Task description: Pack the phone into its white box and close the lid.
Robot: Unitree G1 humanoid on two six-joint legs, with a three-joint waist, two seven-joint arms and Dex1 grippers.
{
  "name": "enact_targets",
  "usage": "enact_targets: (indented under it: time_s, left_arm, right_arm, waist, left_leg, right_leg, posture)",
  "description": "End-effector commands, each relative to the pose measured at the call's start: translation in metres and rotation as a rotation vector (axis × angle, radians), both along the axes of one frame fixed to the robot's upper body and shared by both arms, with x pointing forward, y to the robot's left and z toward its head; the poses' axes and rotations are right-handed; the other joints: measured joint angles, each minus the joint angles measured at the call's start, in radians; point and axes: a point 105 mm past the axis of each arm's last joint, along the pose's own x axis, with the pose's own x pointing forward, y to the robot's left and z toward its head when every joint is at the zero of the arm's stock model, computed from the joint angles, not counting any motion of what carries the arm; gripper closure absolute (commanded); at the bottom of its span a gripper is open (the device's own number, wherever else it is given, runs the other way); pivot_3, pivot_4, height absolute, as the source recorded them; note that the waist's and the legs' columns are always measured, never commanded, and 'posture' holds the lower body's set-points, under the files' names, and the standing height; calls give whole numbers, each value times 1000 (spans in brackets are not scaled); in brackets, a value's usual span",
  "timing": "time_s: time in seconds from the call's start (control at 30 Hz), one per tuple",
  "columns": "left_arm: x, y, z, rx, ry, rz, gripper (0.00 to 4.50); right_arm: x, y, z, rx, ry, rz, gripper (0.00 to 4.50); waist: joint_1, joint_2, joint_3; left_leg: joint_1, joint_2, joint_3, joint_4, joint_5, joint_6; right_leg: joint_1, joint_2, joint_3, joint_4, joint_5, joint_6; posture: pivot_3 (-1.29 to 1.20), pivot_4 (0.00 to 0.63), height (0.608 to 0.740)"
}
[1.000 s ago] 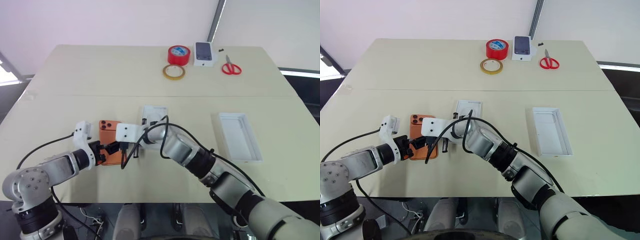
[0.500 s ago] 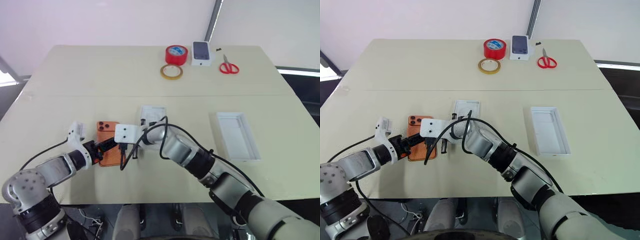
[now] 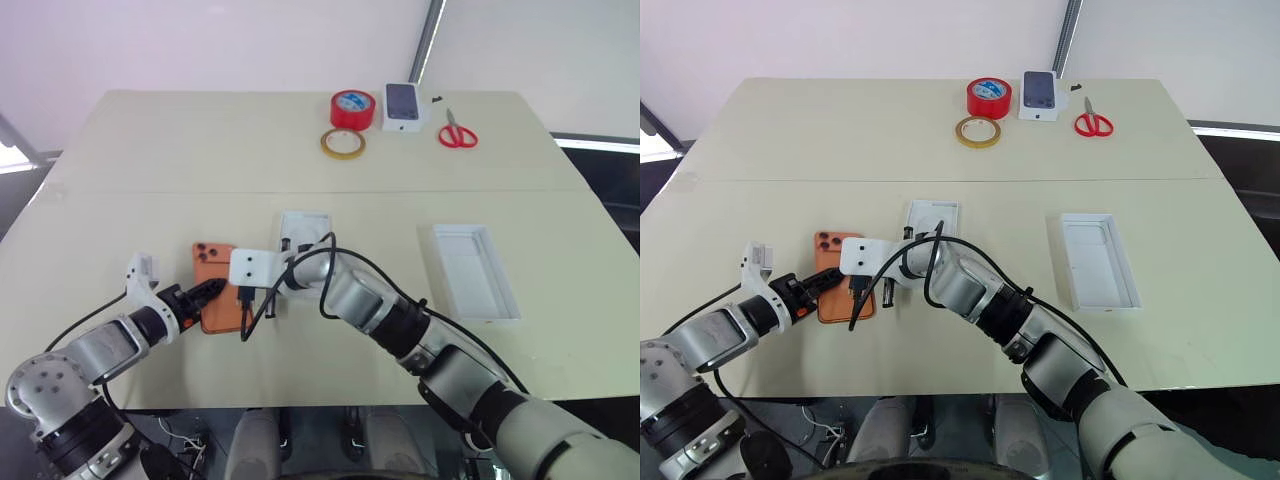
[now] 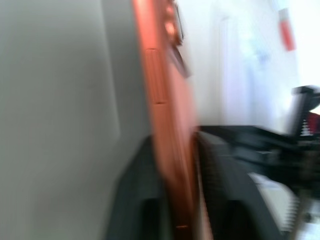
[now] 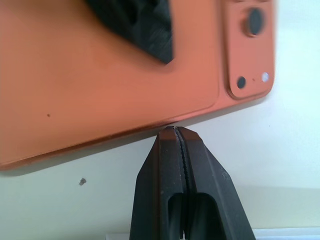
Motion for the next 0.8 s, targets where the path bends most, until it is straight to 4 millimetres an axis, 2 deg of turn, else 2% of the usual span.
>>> enact_targets:
  time_s: [0.03, 0.23, 0.37, 0.47, 0.57, 0.6, 0.67, 0.73, 0.8]
  left_arm:
    - [-5, 14, -5, 12, 31, 70, 4482]
    - [9, 15, 31, -53, -116, 94, 4482]
    - [22, 10, 52, -59, -164, 85, 4482]
    - [34, -6, 63, -78, -173, 44, 4482]
    - [48, -33, 70, -113, -163, -30, 4482]
    - [54, -47, 71, -140, -147, -65, 4482]
    - [60, -62, 71, -168, -125, -100, 4482]
    - [69, -80, 64, -182, -73, -147, 4482]
    - [75, -92, 58, -194, -38, -172, 4482]
  right_arm:
    - [0, 6, 26, 70, -41, 16, 4500]
    - [-4, -12, 62, 201, 1, 0, 4500]
    - [-12, -38, 86, 271, 32, 10, 4500]
    - [-14, -63, 99, 304, 54, 2, 4500]
    - [-9, -93, 100, 297, 51, -47, 4500]
    - [-2, -109, 96, 287, 57, -105, 4500]
    - [4, -125, 91, 276, 66, -168, 4500]
    - [9, -152, 81, 223, 49, -241, 4500]
    - [10, -168, 75, 195, 46, -277, 4500]
  waist:
    - [-5, 0, 0]
    - [1, -2, 1]
    - [7, -2, 1]
    - [13, -2, 1]
    - [14, -3, 1]
    - [18, -3, 1]
    - [16, -3, 1]
    - [12, -3, 1]
    - [9, -4, 2]
  left_leg:
    - [0, 0, 0, -1, 0, 0]
    - [-1, 0, 0, -3, 0, 0]
    - [-2, 0, 0, -3, 0, 0]
    - [-3, -1, 0, -4, 0, 0]
    - [-4, -2, 0, -5, 0, 1]
    - [-4, -3, 0, -5, -1, 1]
    - [-4, -4, 1, -5, -1, 2]
    - [-4, -4, 2, -6, -1, 2]
    - [-4, -3, 2, -6, 0, 5]
  right_leg:
    - [0, 0, 1, 0, 0, 0]
    - [-3, 0, 1, 0, 0, 0]
    - [-3, -1, 1, -1, 0, -1]
    - [-1, -1, 0, -7, 1, -1]
    - [1, -3, 0, -11, 1, -1]
    - [1, -3, 0, -12, 1, -1]
    - [1, -4, 0, -13, 1, -1]
    - [1, -4, 0, -13, 1, -1]
    - [1, -2, 0, -13, 1, -1]
  posture:
    - [0, 150, 740]
    - [0, 150, 740]
    - [0, 150, 740]
    - [0, 150, 740]
    - [0, 150, 740]
    - [0, 150, 740]
    - [0, 150, 740]
    - [0, 150, 740]
    - [0, 150, 740]
